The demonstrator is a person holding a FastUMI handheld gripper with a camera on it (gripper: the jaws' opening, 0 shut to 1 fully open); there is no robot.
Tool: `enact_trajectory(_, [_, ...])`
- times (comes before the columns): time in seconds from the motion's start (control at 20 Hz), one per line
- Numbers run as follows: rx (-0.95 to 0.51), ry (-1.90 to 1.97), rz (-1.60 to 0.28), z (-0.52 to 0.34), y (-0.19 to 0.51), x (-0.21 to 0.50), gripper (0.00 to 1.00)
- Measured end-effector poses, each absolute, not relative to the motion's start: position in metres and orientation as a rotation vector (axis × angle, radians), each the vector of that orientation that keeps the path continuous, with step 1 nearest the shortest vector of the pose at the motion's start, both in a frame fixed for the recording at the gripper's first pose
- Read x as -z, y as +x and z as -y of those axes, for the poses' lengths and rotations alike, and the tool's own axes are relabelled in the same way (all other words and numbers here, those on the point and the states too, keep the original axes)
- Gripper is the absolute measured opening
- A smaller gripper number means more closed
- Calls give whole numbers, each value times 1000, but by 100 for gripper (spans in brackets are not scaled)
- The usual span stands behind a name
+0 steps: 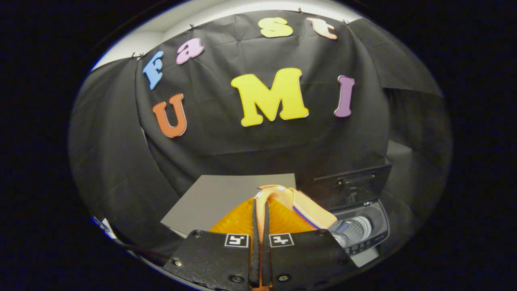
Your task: Put the clothes into the washing machine and then close the washing machine lid.
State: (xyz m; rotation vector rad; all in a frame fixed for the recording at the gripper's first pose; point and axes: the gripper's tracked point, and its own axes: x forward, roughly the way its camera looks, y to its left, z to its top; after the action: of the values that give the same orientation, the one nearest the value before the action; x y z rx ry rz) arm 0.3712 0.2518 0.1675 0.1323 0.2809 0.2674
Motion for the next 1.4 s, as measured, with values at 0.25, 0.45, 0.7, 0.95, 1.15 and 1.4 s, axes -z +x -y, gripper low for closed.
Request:
enact_trajectory(0.25, [-160, 151, -222, -176, 349, -200, 6])
enact_trajectory(0.45, [-85, 163, -214, -116, 347, -204, 5])
enact_trajectory(0.7, [-41, 197, -285, -63, 370, -178, 5])
enact_trajectory(0.95, [-53, 232, -416, -35, 412, -128, 6])
enact_trajectory(1.15, [-67, 231, -532, -27, 447, -75, 5])
enact_trajectory(1.4, [-84, 227, -669, -18, 477, -10, 6])
